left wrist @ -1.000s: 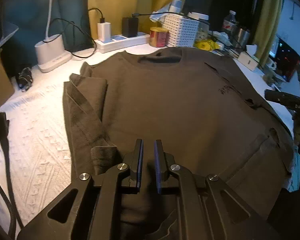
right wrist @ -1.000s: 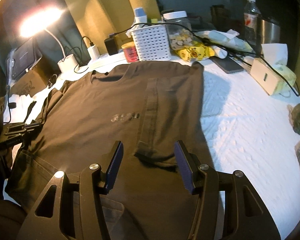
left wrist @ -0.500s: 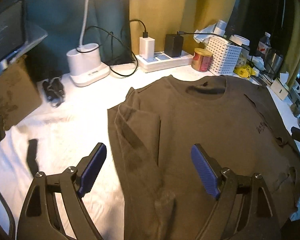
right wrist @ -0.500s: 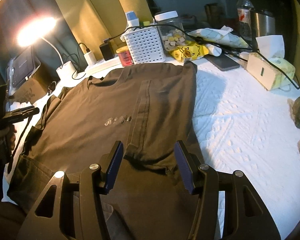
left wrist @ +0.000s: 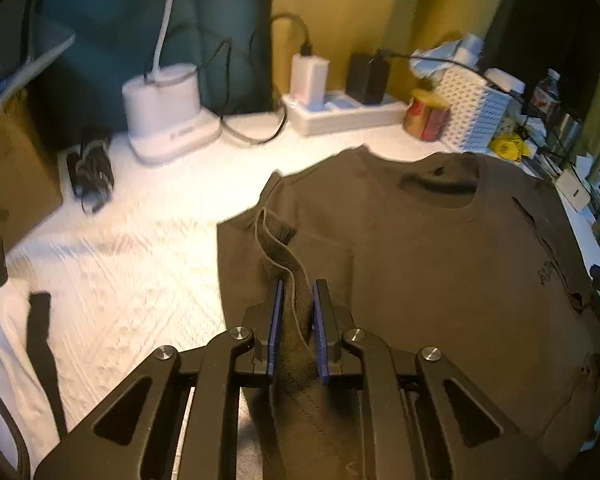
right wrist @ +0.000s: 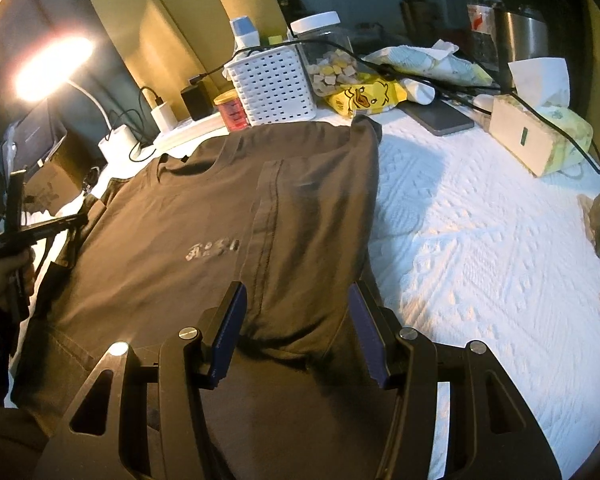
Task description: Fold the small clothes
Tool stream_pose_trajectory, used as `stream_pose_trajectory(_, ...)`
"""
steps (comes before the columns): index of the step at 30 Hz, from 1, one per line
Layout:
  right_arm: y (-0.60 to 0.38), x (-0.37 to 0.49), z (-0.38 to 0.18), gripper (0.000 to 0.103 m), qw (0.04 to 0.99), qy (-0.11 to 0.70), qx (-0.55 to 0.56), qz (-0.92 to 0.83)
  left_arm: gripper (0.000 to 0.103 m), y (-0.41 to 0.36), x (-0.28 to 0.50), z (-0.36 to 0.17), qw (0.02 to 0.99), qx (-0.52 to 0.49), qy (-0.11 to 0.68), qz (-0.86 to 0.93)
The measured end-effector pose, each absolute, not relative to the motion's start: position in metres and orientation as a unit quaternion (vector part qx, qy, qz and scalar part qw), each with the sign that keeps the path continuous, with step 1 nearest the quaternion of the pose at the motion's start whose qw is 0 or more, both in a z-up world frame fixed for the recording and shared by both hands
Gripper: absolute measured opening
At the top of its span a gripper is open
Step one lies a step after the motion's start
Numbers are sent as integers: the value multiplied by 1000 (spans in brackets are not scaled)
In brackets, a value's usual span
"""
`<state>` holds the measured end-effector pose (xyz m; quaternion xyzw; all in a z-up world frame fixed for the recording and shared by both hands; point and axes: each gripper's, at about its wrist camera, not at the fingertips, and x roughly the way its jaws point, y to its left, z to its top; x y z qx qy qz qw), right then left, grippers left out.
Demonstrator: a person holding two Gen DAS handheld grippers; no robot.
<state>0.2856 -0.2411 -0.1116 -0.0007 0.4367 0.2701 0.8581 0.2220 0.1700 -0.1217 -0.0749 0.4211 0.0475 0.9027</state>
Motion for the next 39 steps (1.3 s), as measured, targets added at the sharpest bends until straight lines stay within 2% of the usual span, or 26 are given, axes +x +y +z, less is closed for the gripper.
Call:
stream_pose_trajectory(1,-240,286,-112,57,857,437,-1,271,12,166,221,-119,904,-72,419,40)
stream_pose_trajectory(2,-239,287,-113,57,857,437,-1,272,3,165,223,-118,905,-71,418,34)
stream_pose_trajectory(14,-255,282,-105,57,865,429,6,261,2,107,237,-104,906,-61,412,-75)
stream_pose_trajectory(18,-256,278,-102,57,867,426,7,260,7,98,242,-113,895,-50,440,-53)
stream_pose_trajectory(19,-256,276,-101,57,867,424,7,261,10,98,241,-112,896,-42,441,-40)
stream_pose_trajectory(20,-255,274,-100,57,867,423,6,263,22,99,237,-110,897,-40,438,-36)
stream_pose_trajectory(21,-255,273,-99,57,867,422,6,264,42,100,234,-108,899,-41,435,-35)
stream_pose_trajectory(23,-254,270,-97,57,868,420,5,265,64,103,221,-100,903,-37,426,-32)
stream_pose_trajectory(24,-253,268,-96,57,868,419,4,266,65,103,214,-96,905,-32,423,-31)
stream_pose_trajectory(31,-246,259,-94,57,867,417,-2,272,63,79,164,-90,900,50,429,-61)
stream_pose_trajectory(33,-242,257,-94,57,866,418,-5,276,48,67,155,-96,891,85,441,-67)
stream_pose_trajectory(37,-235,254,-93,57,864,417,-9,282,47,57,143,-112,877,98,463,-84)
stream_pose_trajectory(38,-234,253,-92,57,864,417,-11,283,38,58,142,-117,874,97,470,-83)
stream_pose_trajectory(39,-233,252,-91,57,864,416,-12,285,34,59,142,-120,871,95,475,-81)
